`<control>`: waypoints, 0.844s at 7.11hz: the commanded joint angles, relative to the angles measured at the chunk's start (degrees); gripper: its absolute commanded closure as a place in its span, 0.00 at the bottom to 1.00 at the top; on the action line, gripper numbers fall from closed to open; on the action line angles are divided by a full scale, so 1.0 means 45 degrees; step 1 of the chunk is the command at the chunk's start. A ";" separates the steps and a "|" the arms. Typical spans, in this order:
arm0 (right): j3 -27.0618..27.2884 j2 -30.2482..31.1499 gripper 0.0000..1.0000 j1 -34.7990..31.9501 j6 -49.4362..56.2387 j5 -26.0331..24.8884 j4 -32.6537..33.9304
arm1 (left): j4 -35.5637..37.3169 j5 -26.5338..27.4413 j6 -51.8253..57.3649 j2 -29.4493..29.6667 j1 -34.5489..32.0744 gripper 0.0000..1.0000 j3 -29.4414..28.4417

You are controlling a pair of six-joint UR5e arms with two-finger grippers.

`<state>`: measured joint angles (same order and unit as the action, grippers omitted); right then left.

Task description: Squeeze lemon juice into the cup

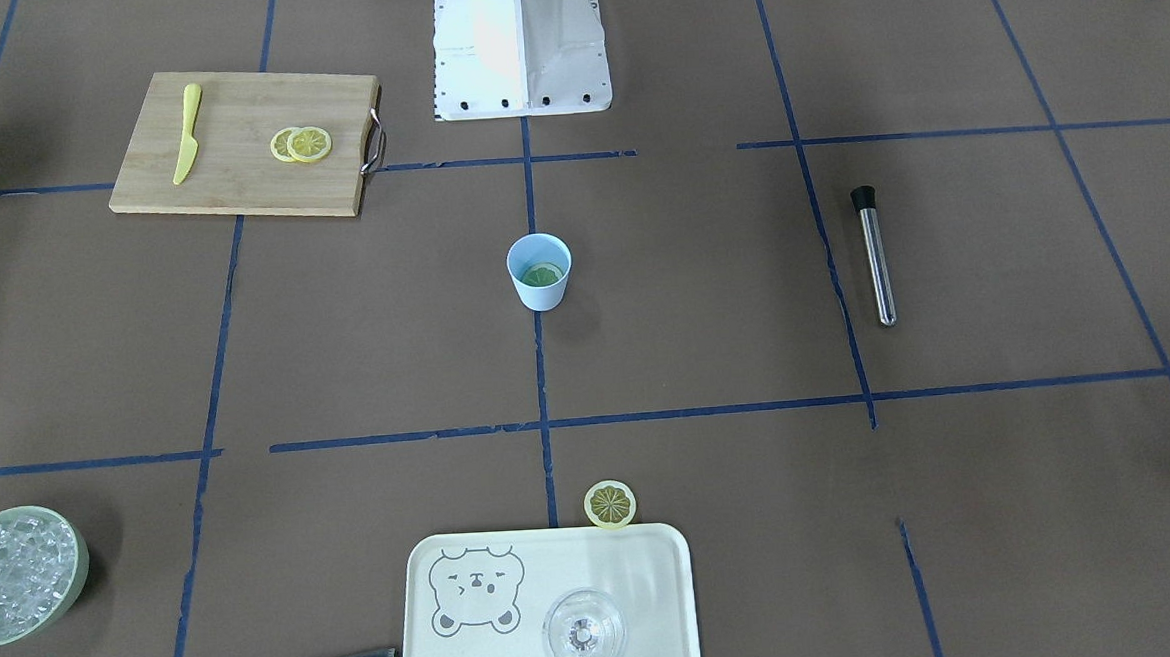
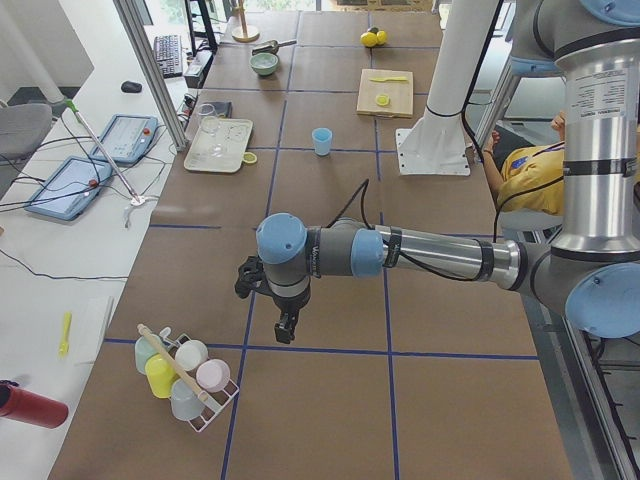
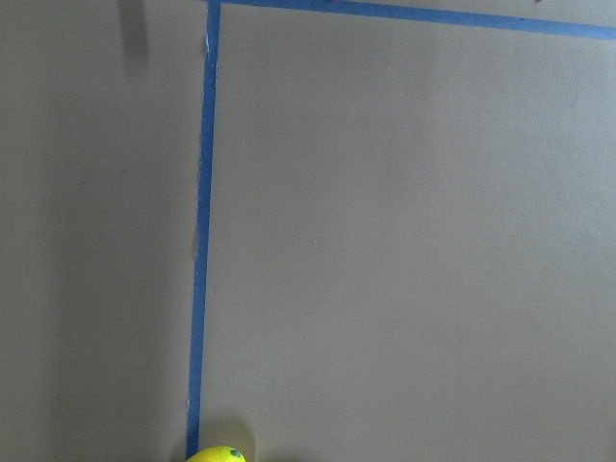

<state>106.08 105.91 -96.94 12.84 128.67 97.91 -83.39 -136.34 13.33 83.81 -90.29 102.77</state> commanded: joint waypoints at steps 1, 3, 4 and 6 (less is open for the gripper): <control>0.0000 0.0000 0.00 0.0000 -0.0003 0.0000 0.0000 | -0.0064 -0.0172 -0.0052 -0.0014 -0.0091 0.00 -0.0121; 0.0020 0.0000 0.00 0.0000 -0.0002 0.0000 0.0000 | -0.0102 -0.0151 -0.0033 -0.0031 -0.0110 0.00 0.0013; 0.0020 0.0000 0.00 0.0000 0.0017 0.0000 0.0000 | -0.0102 -0.0151 -0.0033 -0.0012 -0.0110 0.00 0.0129; -0.0038 0.0019 0.00 0.0000 0.0075 0.0000 0.0000 | -0.0219 -0.0190 -0.0033 0.0027 -0.0110 0.00 0.0092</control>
<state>106.03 105.92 -96.94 13.05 128.67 97.91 -84.05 -137.14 13.22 83.83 -90.78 103.19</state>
